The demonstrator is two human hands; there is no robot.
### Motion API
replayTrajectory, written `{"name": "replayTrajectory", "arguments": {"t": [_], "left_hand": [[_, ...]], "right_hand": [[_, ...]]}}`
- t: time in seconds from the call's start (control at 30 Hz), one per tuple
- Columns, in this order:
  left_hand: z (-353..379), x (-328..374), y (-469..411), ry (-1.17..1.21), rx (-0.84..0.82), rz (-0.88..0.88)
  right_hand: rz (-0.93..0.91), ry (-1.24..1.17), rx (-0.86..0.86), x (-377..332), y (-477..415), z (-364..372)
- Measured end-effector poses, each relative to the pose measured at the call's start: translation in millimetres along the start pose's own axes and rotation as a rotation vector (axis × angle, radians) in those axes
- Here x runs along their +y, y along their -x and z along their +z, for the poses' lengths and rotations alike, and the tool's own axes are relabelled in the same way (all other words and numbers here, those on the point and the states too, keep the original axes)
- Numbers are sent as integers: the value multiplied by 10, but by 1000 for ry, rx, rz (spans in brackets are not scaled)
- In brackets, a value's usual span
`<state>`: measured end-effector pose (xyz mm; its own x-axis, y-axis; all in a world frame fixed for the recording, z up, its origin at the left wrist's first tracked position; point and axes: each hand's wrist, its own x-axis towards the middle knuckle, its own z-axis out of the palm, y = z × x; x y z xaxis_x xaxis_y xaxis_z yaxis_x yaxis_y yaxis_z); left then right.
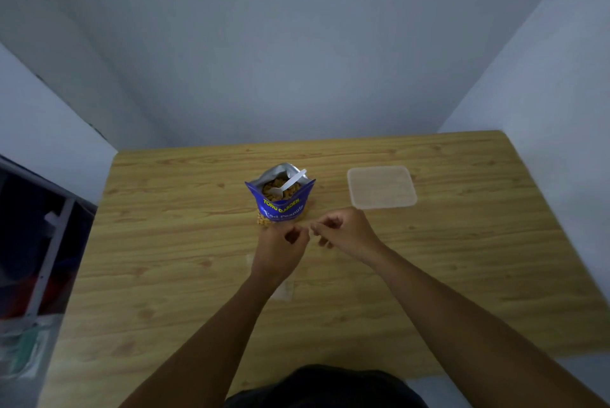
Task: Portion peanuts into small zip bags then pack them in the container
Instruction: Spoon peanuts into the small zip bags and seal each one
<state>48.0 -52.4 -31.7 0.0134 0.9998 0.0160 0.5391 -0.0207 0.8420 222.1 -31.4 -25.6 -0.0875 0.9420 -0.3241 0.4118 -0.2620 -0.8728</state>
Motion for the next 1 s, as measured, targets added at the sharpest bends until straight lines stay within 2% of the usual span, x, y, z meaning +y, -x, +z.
{"name": "replayTrajectory", "arguments": {"t": [0.1, 0.2, 0.33, 0.4, 1.0], "left_hand": [[22, -63, 12, 2, -39, -20], [-7, -107, 28, 53, -85, -59], [-71, -178, -19, 0, -247, 39], [-86, -154, -49, -18, -273, 40], [-172, -61, -96, -174, -94, 178]], "right_hand": [[57, -87, -10, -7, -22, 40], [48, -68, -23, -76, -9, -5], [11, -57, -75, -192, -17, -87], [-5, -53, -111, -250, -29, -114], [-124, 208, -200, -419, -120, -119]]}}
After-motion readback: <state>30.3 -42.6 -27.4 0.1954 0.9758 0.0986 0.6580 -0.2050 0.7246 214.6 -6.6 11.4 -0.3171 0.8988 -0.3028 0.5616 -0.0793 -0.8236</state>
